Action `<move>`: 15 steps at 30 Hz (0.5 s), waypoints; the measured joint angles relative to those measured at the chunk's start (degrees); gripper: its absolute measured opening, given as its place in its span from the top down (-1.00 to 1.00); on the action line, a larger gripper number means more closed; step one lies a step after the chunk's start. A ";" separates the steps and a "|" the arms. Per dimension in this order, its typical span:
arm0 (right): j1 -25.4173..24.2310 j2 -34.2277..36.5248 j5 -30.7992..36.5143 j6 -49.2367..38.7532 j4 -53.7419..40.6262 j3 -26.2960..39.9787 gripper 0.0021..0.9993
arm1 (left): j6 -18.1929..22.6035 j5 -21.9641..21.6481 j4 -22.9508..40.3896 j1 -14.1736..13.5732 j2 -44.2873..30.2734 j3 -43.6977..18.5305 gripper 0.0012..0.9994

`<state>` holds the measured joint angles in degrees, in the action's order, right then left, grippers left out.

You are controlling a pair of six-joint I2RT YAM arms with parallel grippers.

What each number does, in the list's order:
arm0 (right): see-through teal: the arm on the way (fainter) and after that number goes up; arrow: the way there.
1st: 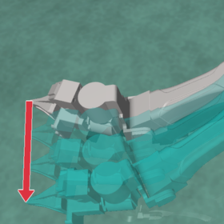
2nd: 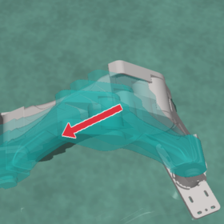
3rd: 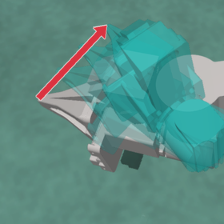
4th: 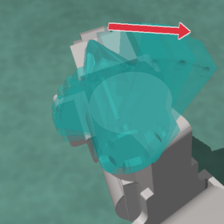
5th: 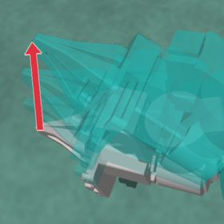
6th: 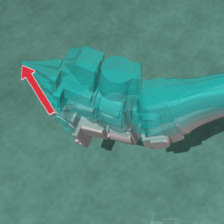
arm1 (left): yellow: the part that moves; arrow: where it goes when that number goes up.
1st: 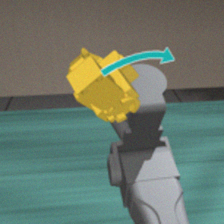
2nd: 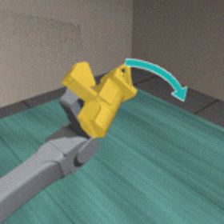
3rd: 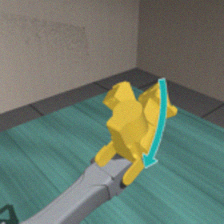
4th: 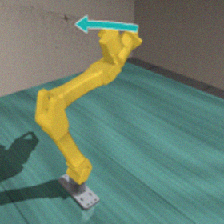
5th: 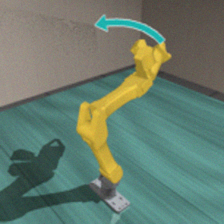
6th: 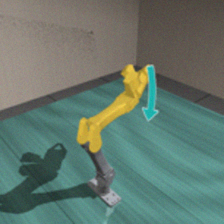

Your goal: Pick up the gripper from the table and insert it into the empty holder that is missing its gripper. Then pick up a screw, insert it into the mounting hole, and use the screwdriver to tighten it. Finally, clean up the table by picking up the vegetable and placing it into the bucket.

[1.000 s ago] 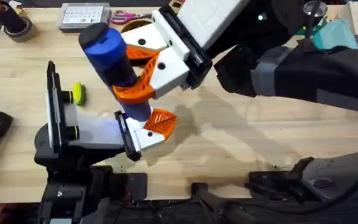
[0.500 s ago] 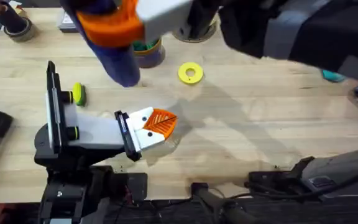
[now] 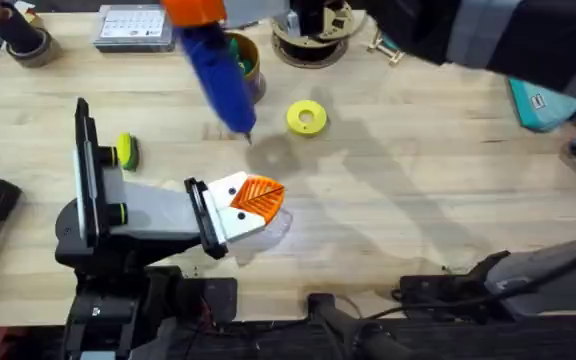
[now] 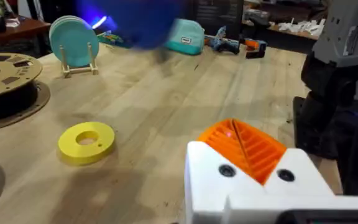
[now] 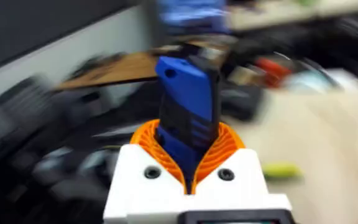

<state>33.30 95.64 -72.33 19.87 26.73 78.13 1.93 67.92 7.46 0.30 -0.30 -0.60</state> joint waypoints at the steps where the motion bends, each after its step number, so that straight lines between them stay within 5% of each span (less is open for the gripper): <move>1: -1.24 0.00 3.69 -3.06 -5.02 0.00 0.96 | 0.00 -0.01 0.00 0.00 -0.02 0.00 1.00; 6: -7.42 0.00 18.71 -16.75 -18.47 0.24 0.96 | 0.01 -0.01 0.00 0.00 -0.01 0.00 1.00; 15: -18.38 -0.19 31.25 -37.23 -39.80 2.71 0.96 | 0.01 -0.02 0.00 0.00 -0.01 0.00 1.00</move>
<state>14.92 95.44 -41.08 -17.36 -13.07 80.84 1.94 67.90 7.46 0.30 -0.30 -0.60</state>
